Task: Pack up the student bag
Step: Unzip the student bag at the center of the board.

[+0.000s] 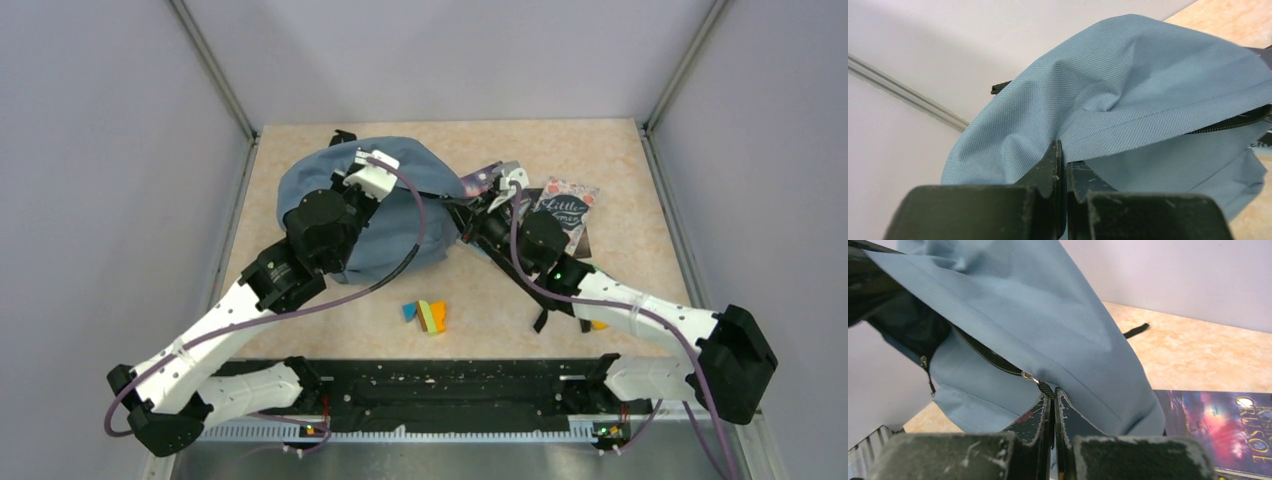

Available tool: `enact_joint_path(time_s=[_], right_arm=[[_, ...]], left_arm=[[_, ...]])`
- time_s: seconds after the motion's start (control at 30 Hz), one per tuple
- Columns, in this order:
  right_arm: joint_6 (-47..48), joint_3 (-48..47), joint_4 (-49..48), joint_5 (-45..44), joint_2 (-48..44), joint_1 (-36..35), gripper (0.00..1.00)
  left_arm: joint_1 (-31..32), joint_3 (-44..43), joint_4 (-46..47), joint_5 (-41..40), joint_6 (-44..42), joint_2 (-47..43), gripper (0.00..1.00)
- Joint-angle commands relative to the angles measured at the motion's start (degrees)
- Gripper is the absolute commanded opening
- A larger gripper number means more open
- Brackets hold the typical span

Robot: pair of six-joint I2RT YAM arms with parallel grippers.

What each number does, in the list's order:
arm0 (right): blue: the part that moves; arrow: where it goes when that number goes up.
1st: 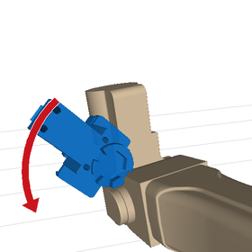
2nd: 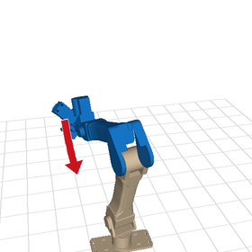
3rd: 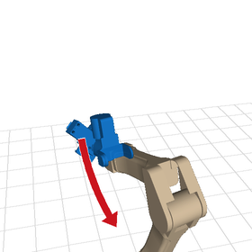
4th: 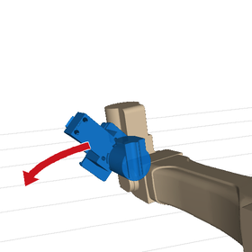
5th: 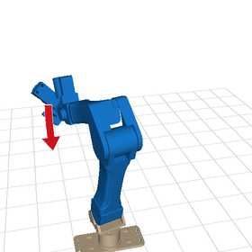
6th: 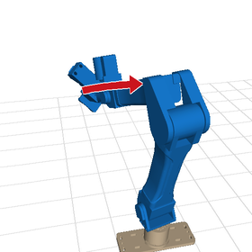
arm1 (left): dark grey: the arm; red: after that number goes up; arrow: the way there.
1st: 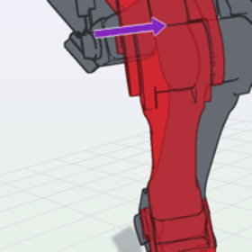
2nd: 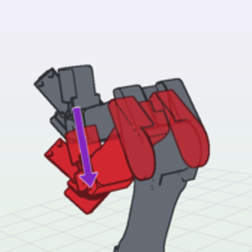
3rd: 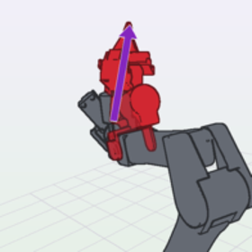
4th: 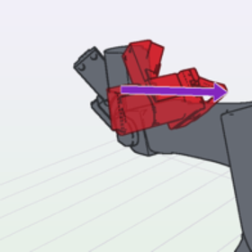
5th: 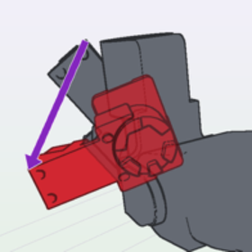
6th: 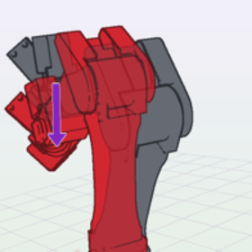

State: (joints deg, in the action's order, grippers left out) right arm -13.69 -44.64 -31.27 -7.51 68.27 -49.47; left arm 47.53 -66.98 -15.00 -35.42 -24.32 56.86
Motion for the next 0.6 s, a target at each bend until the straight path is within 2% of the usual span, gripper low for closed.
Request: enact_joint_path(time_s=[0.0,0.4,0.57], right_arm=[[-2.2,1.3,2.8,-2.8,-0.3,5.1,0.00],[-5.7,0.3,3.8,2.0,8.7,10.7,0.00],[-7.4,-0.6,4.8,2.3,12.2,12.4,0.00]], left_arm=[[-2.1,-6.5,1.3,-4.0,4.9,-3.8,0.00],[-2.9,-12.4,-3.7,-1.2,10.1,-4.0,0.00],[-3.0,-14.1,-4.7,-2.9,9.8,-2.8,0.00]])
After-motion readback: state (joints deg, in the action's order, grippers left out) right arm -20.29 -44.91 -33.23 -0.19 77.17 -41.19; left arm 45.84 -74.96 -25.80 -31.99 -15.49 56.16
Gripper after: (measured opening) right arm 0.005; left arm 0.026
